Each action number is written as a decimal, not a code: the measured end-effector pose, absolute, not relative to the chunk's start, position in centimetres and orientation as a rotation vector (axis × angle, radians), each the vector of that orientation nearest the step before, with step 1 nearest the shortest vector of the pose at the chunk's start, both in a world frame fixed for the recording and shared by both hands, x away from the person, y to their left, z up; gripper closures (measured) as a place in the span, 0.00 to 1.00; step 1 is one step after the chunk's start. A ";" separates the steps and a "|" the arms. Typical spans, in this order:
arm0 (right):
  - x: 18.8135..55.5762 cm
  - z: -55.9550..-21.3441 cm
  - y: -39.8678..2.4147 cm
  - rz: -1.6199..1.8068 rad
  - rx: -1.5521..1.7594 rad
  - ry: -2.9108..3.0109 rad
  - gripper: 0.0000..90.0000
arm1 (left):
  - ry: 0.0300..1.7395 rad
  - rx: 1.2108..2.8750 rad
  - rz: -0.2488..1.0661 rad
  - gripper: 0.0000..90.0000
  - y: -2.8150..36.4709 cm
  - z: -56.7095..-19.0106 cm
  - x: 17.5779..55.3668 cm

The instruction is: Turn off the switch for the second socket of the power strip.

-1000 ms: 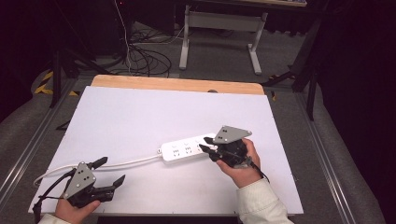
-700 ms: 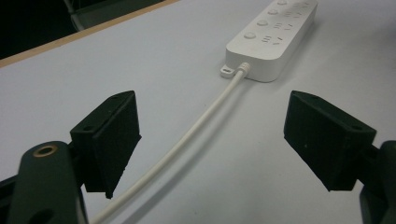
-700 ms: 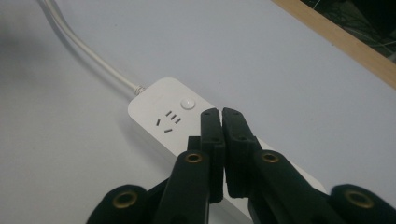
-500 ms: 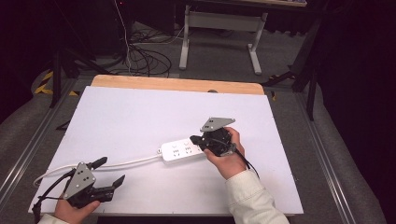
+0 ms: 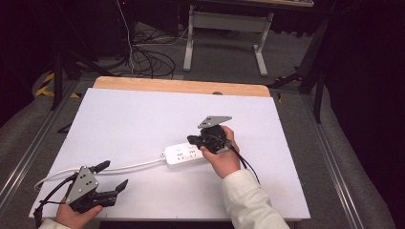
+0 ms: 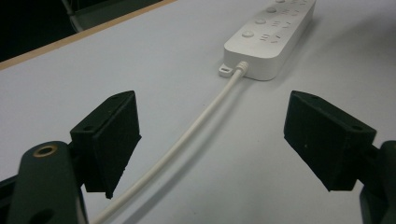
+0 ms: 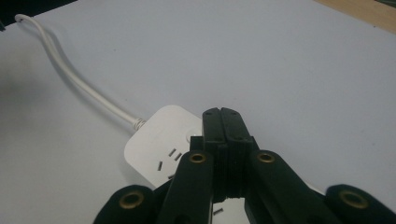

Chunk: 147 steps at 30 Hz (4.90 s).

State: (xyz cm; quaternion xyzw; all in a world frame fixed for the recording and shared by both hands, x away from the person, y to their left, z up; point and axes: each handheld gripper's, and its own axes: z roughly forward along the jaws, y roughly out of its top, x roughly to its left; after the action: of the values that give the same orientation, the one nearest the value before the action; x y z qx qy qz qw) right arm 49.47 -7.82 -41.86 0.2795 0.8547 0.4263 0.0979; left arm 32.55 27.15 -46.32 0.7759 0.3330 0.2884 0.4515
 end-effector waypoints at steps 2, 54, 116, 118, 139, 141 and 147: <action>49.9 -42.2 -7.6 1.262 0.851 2.537 1.00 | 0.821 1.919 0.711 0.21 27.1 -46.3 32.5; 50.0 -45.3 -5.4 0.948 0.821 2.545 1.00 | 0.810 1.955 0.711 0.21 26.7 -46.5 32.6; 49.6 -45.5 -6.6 1.033 0.878 2.482 1.00 | 0.812 1.969 0.719 0.21 26.4 -46.7 32.6; 49.5 -45.2 -6.7 1.070 0.876 2.472 1.00 | 0.815 1.965 0.714 0.21 26.4 -46.7 32.6; 48.0 -41.8 -7.8 1.208 0.786 2.413 0.99 | 0.807 1.967 0.717 0.21 26.4 -46.6 32.6; 47.8 -41.6 -7.9 1.213 0.774 2.411 0.99 | 0.806 1.967 0.714 0.21 26.4 -46.6 32.6; 47.4 -41.0 -8.1 1.235 0.756 2.403 0.98 | 0.806 1.968 0.715 0.21 26.3 -46.6 32.6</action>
State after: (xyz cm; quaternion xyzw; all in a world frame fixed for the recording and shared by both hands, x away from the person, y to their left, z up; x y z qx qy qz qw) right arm 47.40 -8.05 -40.99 0.2658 0.8445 0.4339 0.1671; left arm 32.64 26.34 -46.64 0.7902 0.3237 0.2870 0.4341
